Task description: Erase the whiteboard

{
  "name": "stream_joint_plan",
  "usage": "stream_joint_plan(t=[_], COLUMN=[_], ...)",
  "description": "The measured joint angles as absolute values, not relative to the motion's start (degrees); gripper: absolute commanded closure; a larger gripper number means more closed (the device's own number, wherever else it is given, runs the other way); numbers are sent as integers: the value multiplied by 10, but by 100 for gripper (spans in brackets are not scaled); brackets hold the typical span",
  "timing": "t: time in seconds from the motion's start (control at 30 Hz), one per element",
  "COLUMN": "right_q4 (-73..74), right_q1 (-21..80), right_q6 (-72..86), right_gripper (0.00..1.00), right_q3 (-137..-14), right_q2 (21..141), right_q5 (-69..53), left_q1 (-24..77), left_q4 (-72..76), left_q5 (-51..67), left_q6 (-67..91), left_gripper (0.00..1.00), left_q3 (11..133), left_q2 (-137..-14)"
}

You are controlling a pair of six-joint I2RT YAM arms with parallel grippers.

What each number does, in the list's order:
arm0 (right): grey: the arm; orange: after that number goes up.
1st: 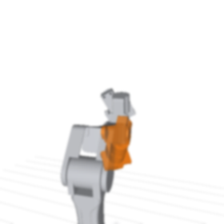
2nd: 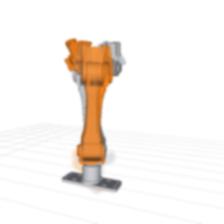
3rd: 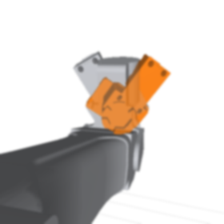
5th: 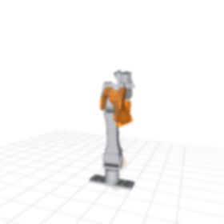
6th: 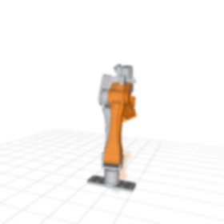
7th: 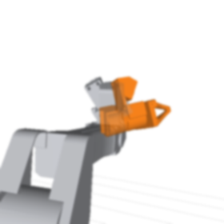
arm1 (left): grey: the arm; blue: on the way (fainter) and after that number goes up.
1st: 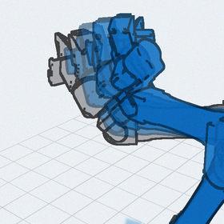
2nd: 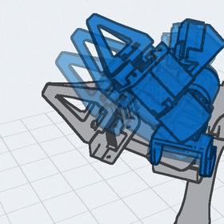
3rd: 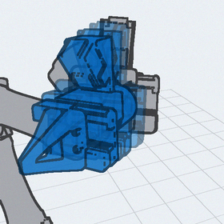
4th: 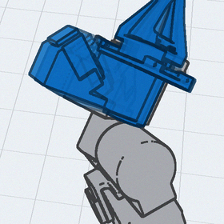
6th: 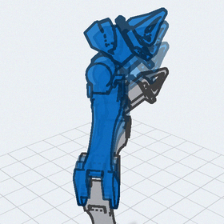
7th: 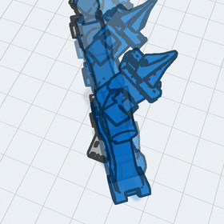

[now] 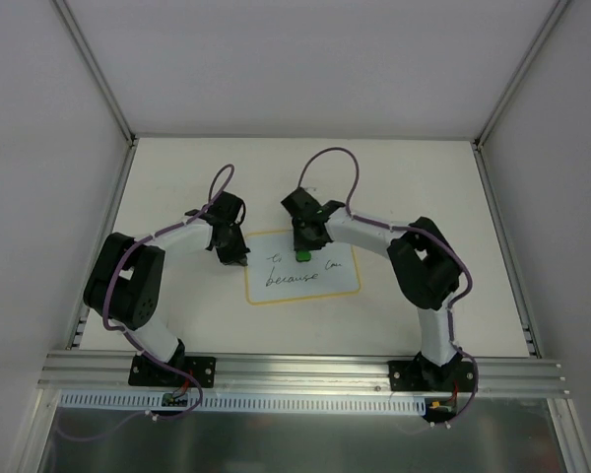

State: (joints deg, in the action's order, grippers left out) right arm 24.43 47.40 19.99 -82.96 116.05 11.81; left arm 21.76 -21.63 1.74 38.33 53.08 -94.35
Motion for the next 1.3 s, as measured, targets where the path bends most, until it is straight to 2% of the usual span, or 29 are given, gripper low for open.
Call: stream_joint_plan(t=[0.17, 0.3, 0.57, 0.83, 1.0, 1.13, 1.3], right_q4=[249, 254, 281, 286, 290, 281, 241], right_q1=[346, 316, 381, 505, 546, 548, 513], right_q6=[203, 197, 177, 182, 189, 205, 253], right_gripper=[100, 100, 100, 100, 100, 100, 100], right_q3=[-780, -779, -833, -944, -990, -975, -849], right_q2=[1124, 1123, 1160, 1235, 1264, 1258, 1178], right_q5=[133, 138, 158, 118, 96, 98, 97], left_q1=[218, 218, 218, 217, 217, 217, 217], left_q4=[-209, -206, -205, -205, -206, -206, -202], left_q5=[32, 43, 50, 56, 56, 56, 74], left_q6=[386, 386, 386, 388, 397, 402, 414], left_gripper=[100, 100, 100, 100, 100, 100, 100], left_q3=[528, 528, 529, 529, 529, 529, 528], left_q2=[-944, -946, -947, -948, -948, -948, -952])
